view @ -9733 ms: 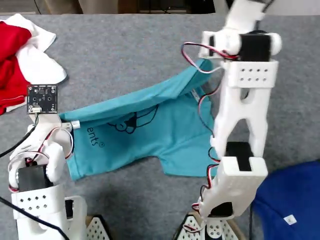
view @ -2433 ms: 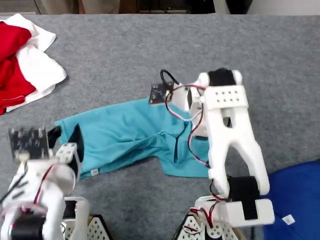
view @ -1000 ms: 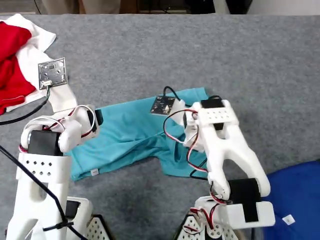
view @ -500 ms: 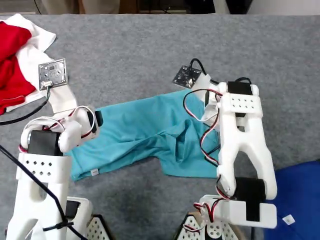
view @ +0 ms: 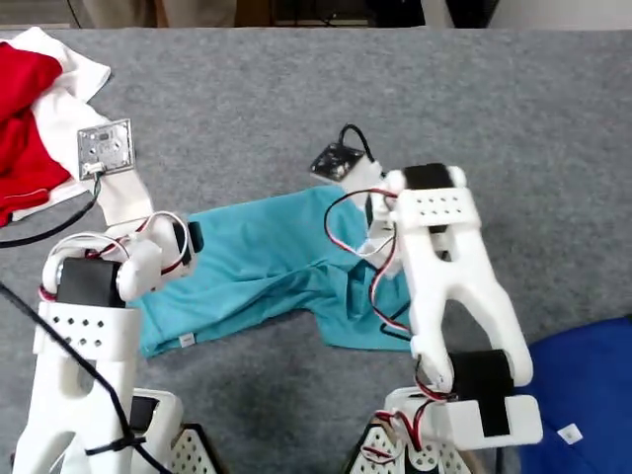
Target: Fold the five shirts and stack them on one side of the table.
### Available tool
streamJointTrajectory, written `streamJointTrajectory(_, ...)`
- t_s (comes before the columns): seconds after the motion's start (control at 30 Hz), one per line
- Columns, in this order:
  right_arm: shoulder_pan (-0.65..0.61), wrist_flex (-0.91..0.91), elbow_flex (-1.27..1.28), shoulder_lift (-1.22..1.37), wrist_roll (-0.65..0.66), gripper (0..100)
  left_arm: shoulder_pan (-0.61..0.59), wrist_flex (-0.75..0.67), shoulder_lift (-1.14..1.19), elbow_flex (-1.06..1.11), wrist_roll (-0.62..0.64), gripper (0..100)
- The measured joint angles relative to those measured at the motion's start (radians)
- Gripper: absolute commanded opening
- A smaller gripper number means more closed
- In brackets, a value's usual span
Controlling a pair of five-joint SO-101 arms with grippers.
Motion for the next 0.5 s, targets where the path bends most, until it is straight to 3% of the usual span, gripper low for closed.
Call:
streamJointTrajectory(0.23, -0.061, -0.009, -0.012, 0.003, -0.503, 19.6, -0.031, 0.000, 0.000, 0.046, 0.000, 15)
streamJointTrajectory(0.5, -0.063, -0.023, 0.012, 0.005, -0.677, 19.4, -0.081, 0.000, 0.000, 0.046, 0.000, 15)
